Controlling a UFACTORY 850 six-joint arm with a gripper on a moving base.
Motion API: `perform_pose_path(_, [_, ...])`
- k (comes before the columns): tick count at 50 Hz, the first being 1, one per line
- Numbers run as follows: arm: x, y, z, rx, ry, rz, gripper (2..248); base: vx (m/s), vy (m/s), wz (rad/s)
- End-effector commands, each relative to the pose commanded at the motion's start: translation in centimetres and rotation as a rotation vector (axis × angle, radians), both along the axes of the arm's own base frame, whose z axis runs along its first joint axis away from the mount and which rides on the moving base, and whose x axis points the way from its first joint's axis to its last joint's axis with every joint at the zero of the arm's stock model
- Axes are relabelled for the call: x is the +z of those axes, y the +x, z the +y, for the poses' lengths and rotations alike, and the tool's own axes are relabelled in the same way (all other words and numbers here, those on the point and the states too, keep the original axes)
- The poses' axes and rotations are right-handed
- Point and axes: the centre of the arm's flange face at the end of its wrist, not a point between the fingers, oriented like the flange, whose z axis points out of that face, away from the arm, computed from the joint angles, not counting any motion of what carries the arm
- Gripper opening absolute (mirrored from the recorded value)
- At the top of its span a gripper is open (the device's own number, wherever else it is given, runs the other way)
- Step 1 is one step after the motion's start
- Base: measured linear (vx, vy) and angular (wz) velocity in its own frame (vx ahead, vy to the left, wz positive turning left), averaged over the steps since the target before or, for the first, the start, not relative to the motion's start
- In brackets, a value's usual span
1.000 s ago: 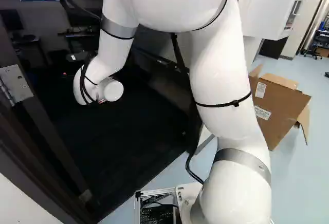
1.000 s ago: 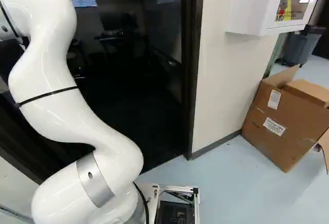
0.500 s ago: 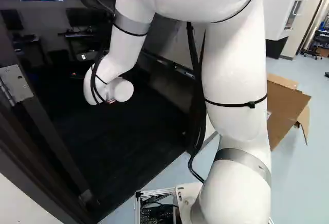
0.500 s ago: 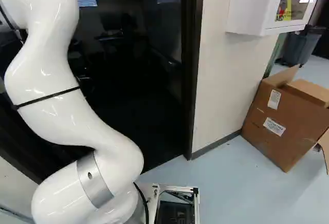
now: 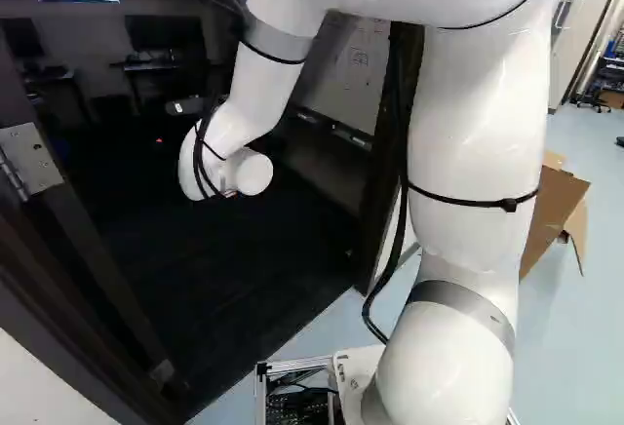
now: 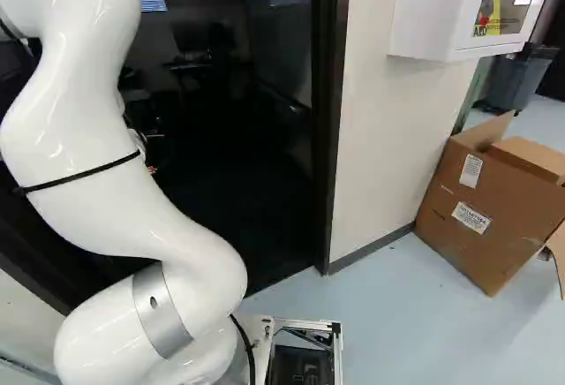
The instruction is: Open the door and move inside
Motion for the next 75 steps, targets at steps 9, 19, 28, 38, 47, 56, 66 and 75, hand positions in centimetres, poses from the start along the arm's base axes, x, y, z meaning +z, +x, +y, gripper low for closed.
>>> perform_pose_path(9, [0.1, -0.5, -1.6, -0.016, -0.003, 0.004, 247, 0.0, 0.0, 0.0])
perform_pose_path(19, [0.2, -1.1, -3.4, -0.035, -0.007, 0.007, 247, 0.0, 0.0, 0.0])
perform_pose_path(28, [0.2, -1.7, -4.9, -0.053, -0.009, 0.01, 247, 0.0, 0.0, 0.0])
perform_pose_path(38, [0.3, -2.4, -6.6, -0.066, -0.014, 0.01, 247, 0.0, 0.0, 0.0])
perform_pose_path(47, [0.3, -2.9, -8.0, -0.073, -0.02, 0.007, 247, 0.0, 0.0, 0.0])
perform_pose_path(56, [0.4, -3.4, -9.3, -0.068, -0.029, -0.004, 247, 0.0, 0.0, 0.0])
perform_pose_path(66, [0.4, -4.0, -10.7, -0.058, -0.038, -0.02, 247, 0.0, 0.0, 0.0])
perform_pose_path(75, [0.5, -4.5, -11.9, -0.054, -0.047, -0.031, 247, 0.0, 0.0, 0.0])
